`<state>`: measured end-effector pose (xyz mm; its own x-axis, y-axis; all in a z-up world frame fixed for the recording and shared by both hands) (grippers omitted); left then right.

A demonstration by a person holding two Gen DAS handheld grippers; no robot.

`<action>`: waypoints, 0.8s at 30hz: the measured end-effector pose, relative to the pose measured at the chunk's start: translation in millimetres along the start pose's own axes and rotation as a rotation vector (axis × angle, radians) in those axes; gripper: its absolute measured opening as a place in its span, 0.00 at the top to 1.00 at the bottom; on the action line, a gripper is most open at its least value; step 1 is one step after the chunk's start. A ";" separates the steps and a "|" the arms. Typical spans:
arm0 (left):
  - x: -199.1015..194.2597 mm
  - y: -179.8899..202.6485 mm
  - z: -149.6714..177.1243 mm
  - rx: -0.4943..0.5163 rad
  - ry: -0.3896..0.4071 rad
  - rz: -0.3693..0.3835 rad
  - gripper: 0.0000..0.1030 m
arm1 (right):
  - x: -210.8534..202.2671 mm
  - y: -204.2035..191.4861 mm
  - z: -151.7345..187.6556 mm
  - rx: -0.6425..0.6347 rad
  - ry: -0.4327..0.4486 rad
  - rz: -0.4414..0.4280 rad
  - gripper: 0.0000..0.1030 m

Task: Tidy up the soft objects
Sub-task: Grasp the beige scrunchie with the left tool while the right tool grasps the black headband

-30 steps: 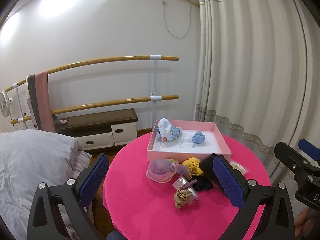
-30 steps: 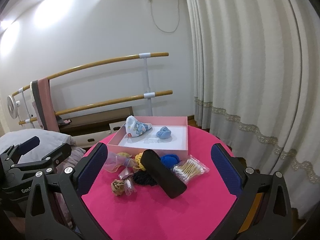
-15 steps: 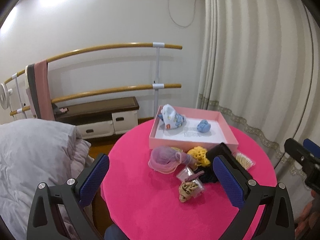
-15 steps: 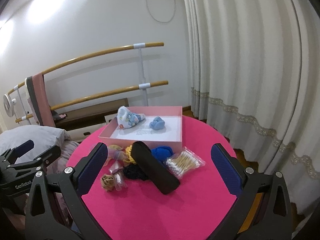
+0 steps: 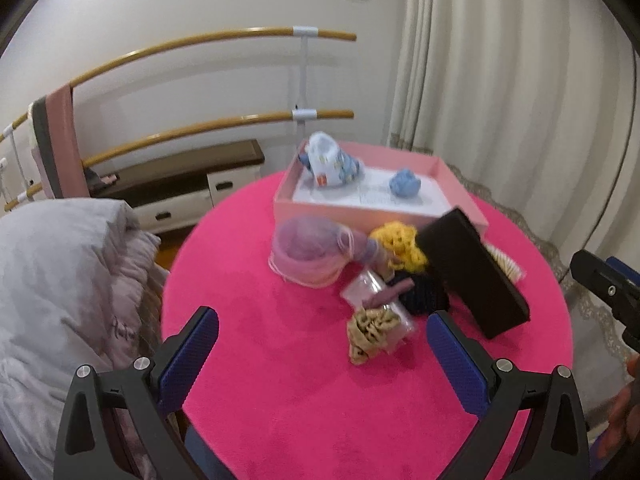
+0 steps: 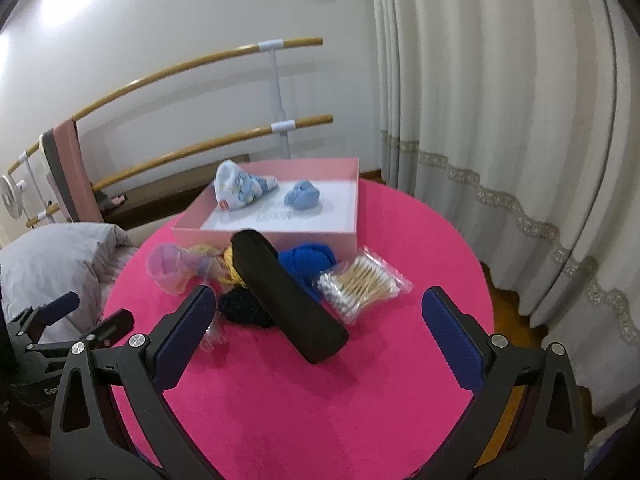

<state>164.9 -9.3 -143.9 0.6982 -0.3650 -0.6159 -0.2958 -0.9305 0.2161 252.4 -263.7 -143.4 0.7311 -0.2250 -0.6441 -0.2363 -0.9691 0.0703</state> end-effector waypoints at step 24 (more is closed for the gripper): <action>129.1 -48.6 13.1 -0.089 -0.162 0.058 0.38 | 85.5 -33.0 18.2 -0.110 -0.172 -0.043 0.18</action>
<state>260.9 -10.8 -243.8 0.5656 -0.4145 -0.7129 -0.2684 -0.9099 0.3162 311.1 -249.1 -214.7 0.6171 -0.1718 -0.7679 -0.1293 -0.9848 0.1164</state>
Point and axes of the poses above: each gripper's, at about its wrist camera, not at the fingertips, and x roughly the way its jaws point, y to its right, z to its underside, the point moved 3 cm from there along x, roughly the way its jaws point, and after that the axes turned 14 degrees about z, right-handed, at the moved point
